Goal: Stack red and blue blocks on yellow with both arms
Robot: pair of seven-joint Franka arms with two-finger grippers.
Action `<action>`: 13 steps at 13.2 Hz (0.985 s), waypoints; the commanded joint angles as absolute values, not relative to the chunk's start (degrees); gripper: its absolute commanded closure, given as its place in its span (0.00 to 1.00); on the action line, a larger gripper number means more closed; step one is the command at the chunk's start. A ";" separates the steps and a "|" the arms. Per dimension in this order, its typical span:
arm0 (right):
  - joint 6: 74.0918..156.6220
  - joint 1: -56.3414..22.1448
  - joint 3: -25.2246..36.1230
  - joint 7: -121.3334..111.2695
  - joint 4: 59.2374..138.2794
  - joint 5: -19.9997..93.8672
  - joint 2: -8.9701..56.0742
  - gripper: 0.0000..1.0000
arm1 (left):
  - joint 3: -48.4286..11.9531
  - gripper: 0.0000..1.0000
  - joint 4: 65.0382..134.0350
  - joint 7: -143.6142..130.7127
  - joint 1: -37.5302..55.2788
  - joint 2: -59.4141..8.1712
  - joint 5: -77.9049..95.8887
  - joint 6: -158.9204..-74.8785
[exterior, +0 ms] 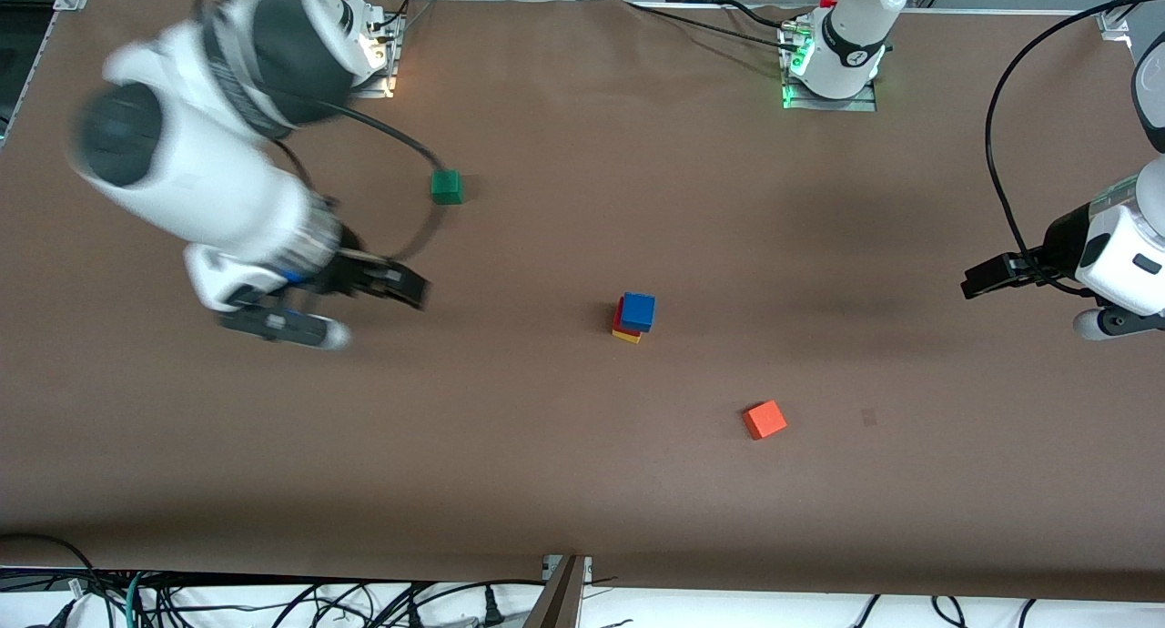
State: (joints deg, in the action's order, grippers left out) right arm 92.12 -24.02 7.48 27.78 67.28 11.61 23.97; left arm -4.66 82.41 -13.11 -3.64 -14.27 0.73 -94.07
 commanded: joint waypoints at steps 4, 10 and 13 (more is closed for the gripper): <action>86.48 -24.70 16.16 10.66 86.64 8.72 6.35 0.00 | -4.66 0.00 81.30 -12.66 -3.34 -14.68 1.23 -93.87; 88.94 -24.44 16.96 7.13 91.05 4.14 3.60 0.00 | -4.66 0.00 81.39 -12.48 -3.34 -14.68 1.23 -93.87; 89.03 -14.02 9.62 0.63 90.44 3.78 3.69 0.00 | -4.75 0.00 81.39 -12.04 -3.60 -14.68 1.23 -93.78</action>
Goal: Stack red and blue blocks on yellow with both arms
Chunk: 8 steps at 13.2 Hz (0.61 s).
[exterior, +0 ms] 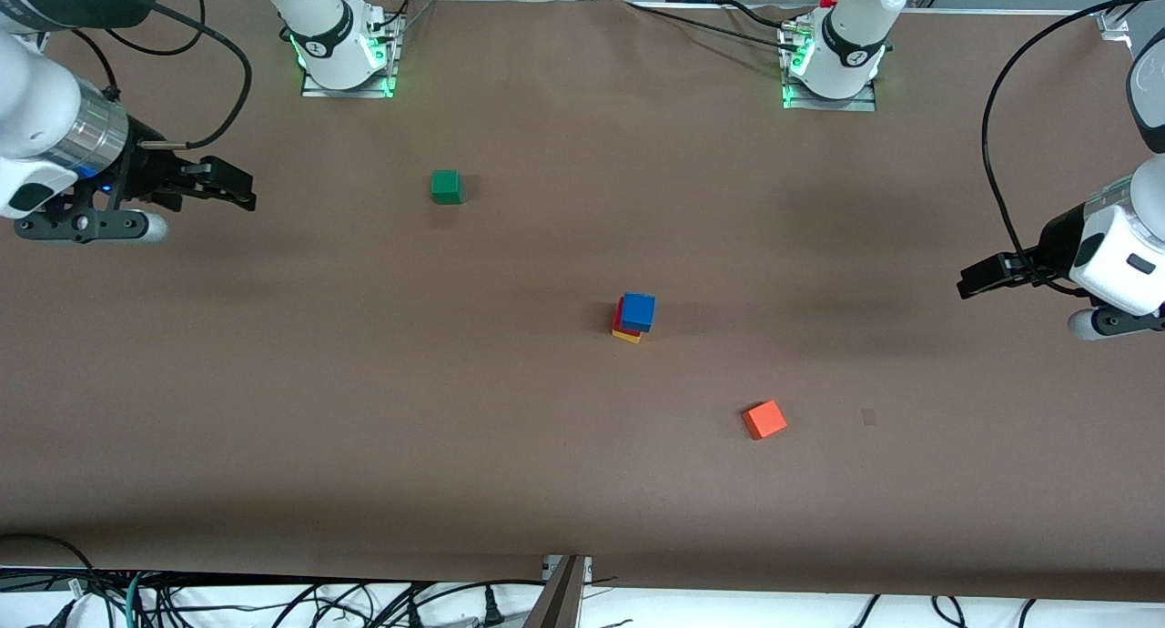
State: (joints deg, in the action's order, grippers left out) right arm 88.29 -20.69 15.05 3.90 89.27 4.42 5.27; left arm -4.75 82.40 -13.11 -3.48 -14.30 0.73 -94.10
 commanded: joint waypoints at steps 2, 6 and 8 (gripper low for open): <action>88.51 -10.38 6.86 0.53 90.27 3.78 3.34 0.00 | -4.75 0.00 81.30 -12.04 -3.60 -14.68 1.32 -93.78; 88.15 -10.72 7.21 0.62 87.72 2.73 4.13 0.00 | -5.01 0.00 81.21 -12.39 -3.16 -14.68 1.32 -93.78; 88.15 -10.90 7.03 0.61 87.71 2.29 4.31 0.00 | -4.92 0.00 81.21 -12.39 -3.25 -14.68 1.23 -93.78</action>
